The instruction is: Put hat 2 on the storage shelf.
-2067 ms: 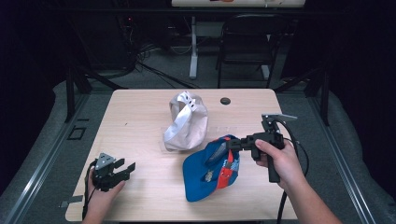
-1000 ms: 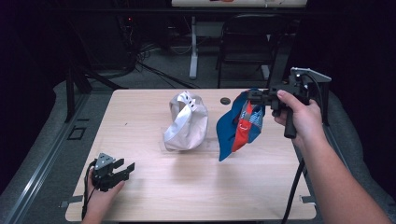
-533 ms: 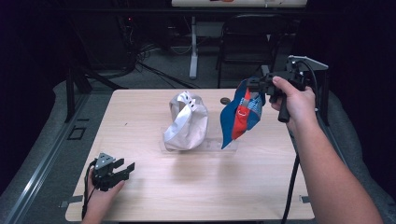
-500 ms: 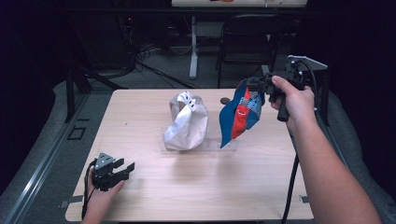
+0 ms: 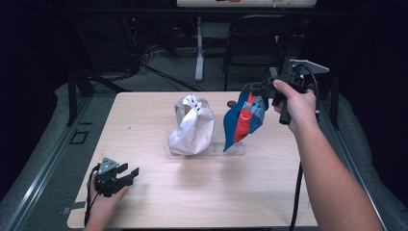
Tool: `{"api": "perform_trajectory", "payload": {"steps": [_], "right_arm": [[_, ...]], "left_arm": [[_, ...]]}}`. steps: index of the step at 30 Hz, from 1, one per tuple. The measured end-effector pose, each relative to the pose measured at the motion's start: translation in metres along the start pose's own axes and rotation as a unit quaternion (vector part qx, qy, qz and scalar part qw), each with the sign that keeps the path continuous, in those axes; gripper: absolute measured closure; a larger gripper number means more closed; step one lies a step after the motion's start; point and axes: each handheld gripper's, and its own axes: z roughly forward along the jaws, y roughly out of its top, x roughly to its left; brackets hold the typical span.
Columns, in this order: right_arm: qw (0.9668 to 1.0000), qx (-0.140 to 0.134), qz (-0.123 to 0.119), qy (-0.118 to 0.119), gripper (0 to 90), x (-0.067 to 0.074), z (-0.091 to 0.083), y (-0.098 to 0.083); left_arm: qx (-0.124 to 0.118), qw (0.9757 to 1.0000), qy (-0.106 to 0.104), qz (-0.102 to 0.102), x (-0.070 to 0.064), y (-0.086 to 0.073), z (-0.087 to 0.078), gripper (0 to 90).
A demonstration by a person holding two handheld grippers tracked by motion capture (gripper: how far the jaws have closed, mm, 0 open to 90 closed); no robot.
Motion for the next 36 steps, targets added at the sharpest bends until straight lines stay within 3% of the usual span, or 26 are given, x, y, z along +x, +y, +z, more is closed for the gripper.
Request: {"api": "perform_trajectory", "payload": {"steps": [6,17,24,36], "right_arm": [[1.0000,0.008,-0.001,0.002,77.8,-0.003,0.010,-0.002],[0.9993,0.030,0.004,-0.020,77.8,-0.021,0.027,-0.009],[0.9993,0.028,0.009,-0.021,77.7,-0.028,0.029,-0.012],[0.9990,0.032,-0.005,-0.032,77.6,-0.027,0.027,-0.015]], "left_arm": [[-0.001,1.0000,0.000,0.000,0.000,0.000,0.000,48.0],[-0.001,1.0000,0.001,-0.002,0.000,0.000,0.001,48.0],[-0.001,1.0000,0.001,0.000,0.000,0.000,0.000,47.9],[-0.001,1.0000,0.000,0.000,-0.001,0.000,0.002,47.9]]}}
